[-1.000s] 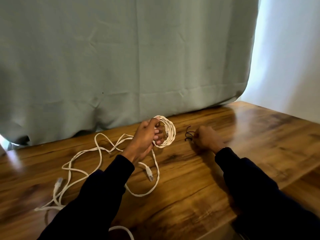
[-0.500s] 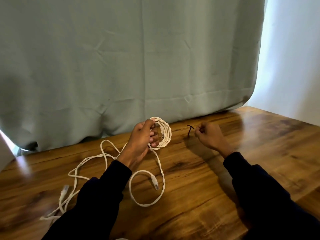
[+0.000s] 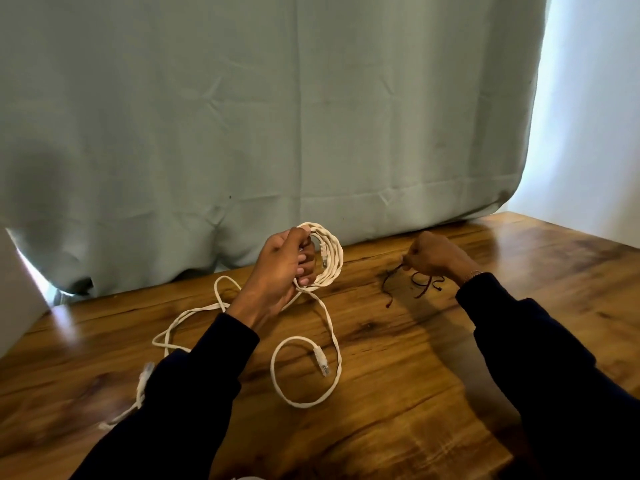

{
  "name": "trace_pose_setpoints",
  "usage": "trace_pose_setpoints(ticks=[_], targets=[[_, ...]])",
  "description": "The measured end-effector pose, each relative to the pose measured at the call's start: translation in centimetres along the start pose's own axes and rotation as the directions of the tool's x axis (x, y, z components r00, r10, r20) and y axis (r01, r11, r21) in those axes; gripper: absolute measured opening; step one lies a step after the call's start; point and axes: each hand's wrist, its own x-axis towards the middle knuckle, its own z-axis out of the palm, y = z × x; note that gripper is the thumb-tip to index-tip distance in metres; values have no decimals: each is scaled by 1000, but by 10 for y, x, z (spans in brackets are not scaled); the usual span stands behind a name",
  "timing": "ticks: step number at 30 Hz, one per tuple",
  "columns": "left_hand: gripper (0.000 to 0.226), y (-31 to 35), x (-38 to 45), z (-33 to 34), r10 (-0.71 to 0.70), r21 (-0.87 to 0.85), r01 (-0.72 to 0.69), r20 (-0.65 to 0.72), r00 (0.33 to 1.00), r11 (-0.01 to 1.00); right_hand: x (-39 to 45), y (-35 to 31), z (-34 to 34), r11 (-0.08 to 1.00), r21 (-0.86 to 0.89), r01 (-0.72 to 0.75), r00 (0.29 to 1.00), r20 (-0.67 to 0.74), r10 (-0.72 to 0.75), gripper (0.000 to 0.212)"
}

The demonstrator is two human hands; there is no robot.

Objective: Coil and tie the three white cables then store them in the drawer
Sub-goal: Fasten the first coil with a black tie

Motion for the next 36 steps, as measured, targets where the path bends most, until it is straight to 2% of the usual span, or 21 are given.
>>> trace_pose_setpoints(ticks=[3,5,7,9,11,14,16,21,24,26,31,36], targets=[[36,2,0,0,13,11,-13,5,1000,1000,-9,-15,-14,996,-75,46,991,126,-36,30],[36,2,-2,-1,15,25,-16,5,1000,1000,-20,-26,-25,995,-47,93,984,160,-84,29],[36,2,-3,-3,18,26,-18,5,1000,999,-37,-40,-36,976,146,160,970,158,-183,27],[35,3,-3,-7,17,5,-17,-6,1000,1000,-58,-62,-50,880,401,253,939,117,-324,26],[37,5,-2,-13,15,-10,-16,-27,1000,1000,-79,-89,-65,778,504,375,897,16,-442,23],[42,8,-1,-23,20,-12,-21,-62,998,1000,-103,-128,-84,741,388,548,834,-181,-522,22],[39,13,-3,-29,31,-27,-34,-85,996,999,-114,-151,-91,751,258,608,792,-266,-550,21],[38,33,-14,-40,72,-37,-78,-136,988,996,-111,-192,-79,785,45,618,750,-330,-573,27],[51,45,-20,-46,116,9,-116,-176,978,993,-104,-211,-63,810,-24,586,738,-396,-546,27],[43,51,-22,-50,142,50,-134,-218,966,990,-101,-223,-51,826,-56,561,709,-483,-514,28],[35,57,-20,-62,167,107,-142,-289,943,984,-97,-245,-33,802,-86,591,548,-687,-478,28],[35,57,-17,-69,182,106,-157,-303,935,982,-97,-253,-21,755,-89,650,488,-713,-504,26]])
